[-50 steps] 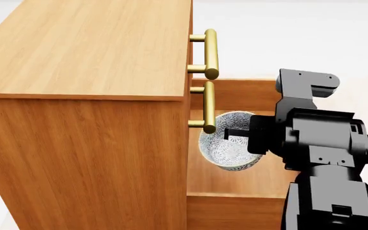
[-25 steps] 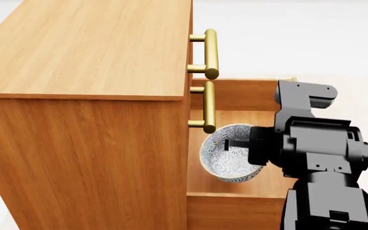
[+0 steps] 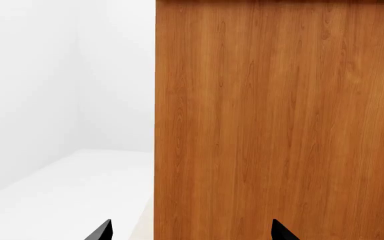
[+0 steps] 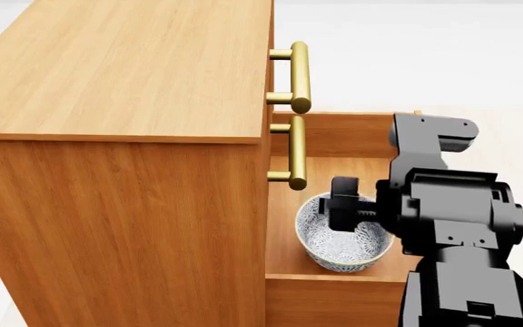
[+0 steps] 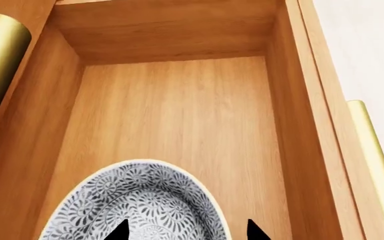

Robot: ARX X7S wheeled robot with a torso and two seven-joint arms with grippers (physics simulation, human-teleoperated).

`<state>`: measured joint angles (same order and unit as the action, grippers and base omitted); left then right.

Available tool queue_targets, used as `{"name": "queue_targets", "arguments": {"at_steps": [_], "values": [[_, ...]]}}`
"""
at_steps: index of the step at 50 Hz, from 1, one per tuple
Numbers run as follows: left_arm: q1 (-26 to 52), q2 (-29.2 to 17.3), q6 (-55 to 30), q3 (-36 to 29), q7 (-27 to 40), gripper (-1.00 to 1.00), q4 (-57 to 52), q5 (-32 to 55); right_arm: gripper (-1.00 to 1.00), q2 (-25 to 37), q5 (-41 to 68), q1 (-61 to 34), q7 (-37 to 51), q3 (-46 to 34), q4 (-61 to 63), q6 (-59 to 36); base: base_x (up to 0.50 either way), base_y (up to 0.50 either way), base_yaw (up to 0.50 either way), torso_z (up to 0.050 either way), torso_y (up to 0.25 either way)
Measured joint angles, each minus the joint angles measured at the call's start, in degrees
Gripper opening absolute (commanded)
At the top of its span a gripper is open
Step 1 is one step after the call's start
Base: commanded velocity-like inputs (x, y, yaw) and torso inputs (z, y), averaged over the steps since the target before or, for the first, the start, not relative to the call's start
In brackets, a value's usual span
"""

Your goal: Put the bowl in the bottom drawer of the cabinet and close it.

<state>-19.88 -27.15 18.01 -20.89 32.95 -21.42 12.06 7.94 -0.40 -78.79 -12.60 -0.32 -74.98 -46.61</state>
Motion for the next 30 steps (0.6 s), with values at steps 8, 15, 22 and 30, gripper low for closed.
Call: {"name": "queue_targets", "arguments": {"at_steps": [8, 15, 22, 30], "values": [[0.1, 0.0, 0.2, 0.0, 0.0, 1.0, 0.2, 0.0, 1.0, 0.0, -0.3, -0.4, -0.6, -1.0, 0.0, 2.0, 0.0, 0.0, 0.0, 0.0, 0.0], [0.1, 0.0, 0.4, 0.0, 0.0, 1.0, 0.3, 0.0, 1.0, 0.1, -0.5, -1.6, -1.1, -2.0, 0.1, 3.4, 0.0, 0.0, 0.0, 0.0, 0.0], [0.1, -0.3, 0.5, -0.2, -0.3, 1.0, 0.0, 0.0, 1.0, 0.4, -0.6, -2.9, -1.6, -2.6, 1.7, 3.5, 0.0, 0.0, 0.0, 0.0, 0.0], [0.0, -0.6, 0.4, -0.2, -0.4, 1.0, -0.4, 0.2, 1.0, 1.5, -0.6, -1.8, -2.0, -2.7, 10.2, -0.4, 0.0, 0.0, 0.0, 0.0, 0.0]]}}
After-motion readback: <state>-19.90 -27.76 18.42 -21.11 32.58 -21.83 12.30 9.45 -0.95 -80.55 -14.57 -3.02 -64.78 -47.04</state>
